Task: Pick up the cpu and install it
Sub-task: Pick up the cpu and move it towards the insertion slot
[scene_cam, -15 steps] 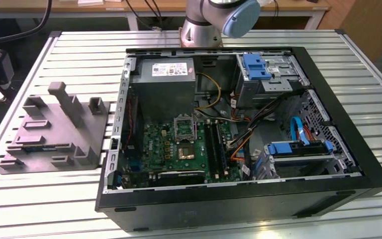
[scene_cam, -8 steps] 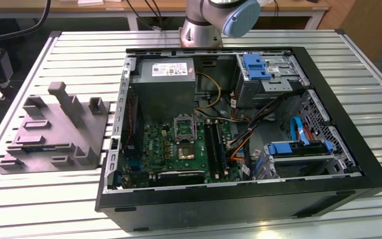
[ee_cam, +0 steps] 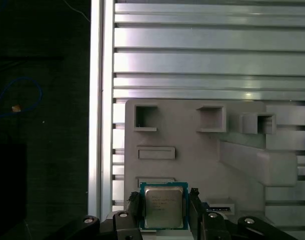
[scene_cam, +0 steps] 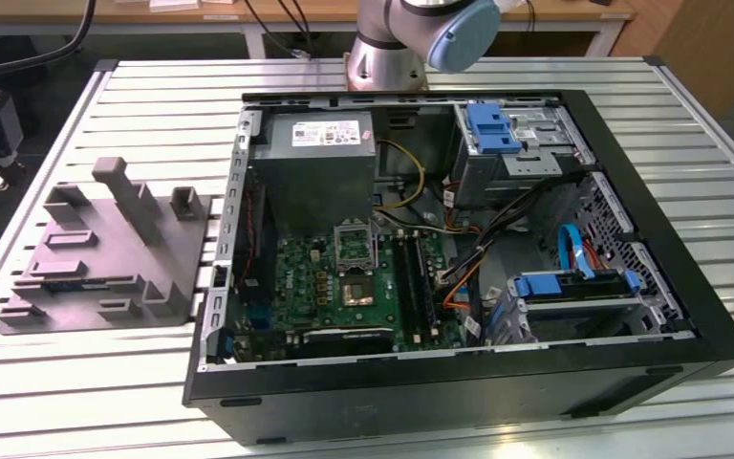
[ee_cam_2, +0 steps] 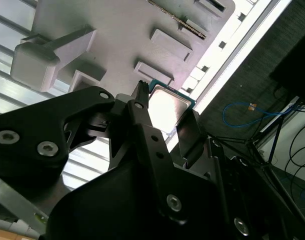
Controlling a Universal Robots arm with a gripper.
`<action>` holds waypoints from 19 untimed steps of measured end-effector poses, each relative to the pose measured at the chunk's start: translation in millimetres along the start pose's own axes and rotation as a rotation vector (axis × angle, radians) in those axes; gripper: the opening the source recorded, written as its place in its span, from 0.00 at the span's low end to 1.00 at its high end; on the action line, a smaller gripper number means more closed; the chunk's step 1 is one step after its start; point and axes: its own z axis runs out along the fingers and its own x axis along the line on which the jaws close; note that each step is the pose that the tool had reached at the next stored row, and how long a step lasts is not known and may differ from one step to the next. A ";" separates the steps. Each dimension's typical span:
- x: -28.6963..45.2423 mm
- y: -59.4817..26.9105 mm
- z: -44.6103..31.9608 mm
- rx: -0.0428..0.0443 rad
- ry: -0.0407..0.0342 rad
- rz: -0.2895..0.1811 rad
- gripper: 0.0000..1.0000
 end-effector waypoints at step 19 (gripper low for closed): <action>-0.2 0.1 -5.0 0.0000 0.0000 0.000 0.47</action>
